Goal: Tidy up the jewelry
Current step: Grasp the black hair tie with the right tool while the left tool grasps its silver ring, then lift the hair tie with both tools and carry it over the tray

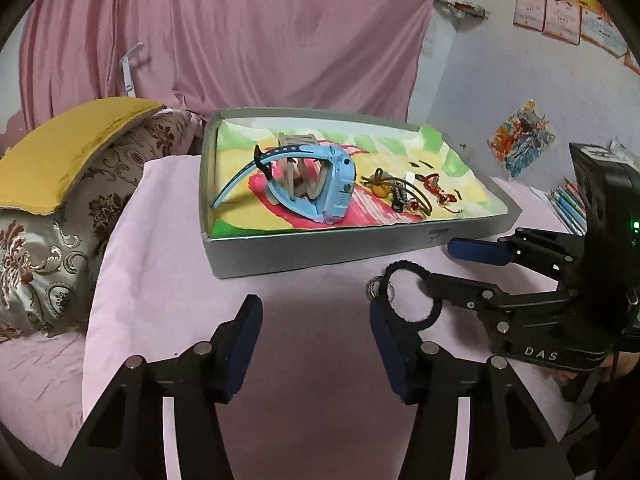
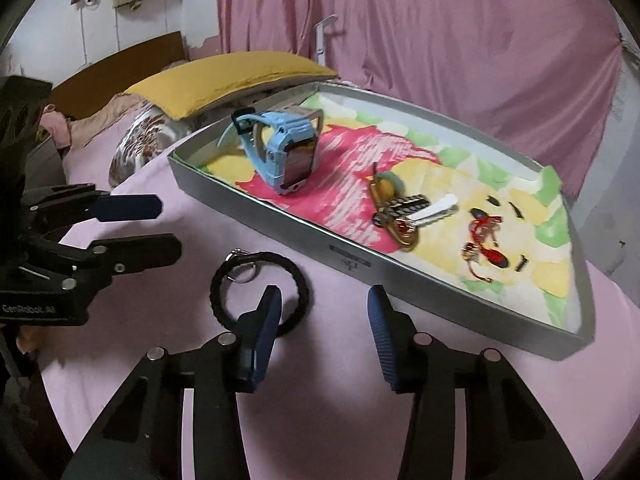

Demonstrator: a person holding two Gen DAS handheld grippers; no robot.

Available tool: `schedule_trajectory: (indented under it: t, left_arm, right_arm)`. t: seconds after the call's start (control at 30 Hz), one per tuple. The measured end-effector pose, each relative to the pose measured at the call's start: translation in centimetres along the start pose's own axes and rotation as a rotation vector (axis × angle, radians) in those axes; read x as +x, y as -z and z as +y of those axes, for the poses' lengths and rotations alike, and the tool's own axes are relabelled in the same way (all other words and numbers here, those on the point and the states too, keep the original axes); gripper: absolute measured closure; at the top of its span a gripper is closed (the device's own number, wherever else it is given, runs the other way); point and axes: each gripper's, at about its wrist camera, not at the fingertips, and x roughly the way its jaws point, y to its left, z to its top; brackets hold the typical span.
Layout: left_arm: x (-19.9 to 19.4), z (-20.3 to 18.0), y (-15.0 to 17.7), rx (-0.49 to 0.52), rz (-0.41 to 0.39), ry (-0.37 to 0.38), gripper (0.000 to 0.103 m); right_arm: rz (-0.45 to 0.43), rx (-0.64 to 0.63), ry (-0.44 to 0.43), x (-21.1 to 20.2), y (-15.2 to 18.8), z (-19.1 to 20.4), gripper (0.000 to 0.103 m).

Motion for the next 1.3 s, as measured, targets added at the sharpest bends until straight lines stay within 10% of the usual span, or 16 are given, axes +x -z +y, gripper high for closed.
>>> schedule_trajectory:
  t: [0.33,1.3]
  left_arm:
    - [1.7,-0.7,-0.9,0.032,0.064,0.026,0.06]
    - [3.1,-4.4,-1.5,0.122,0.104,0.038,0.097]
  right_arm:
    - [0.025,-0.027,-0.041,0.7,-0.3,0.0,0.092]
    - [0.019,0.0,-0.125,0.4,0.6,-3.1,0.098]
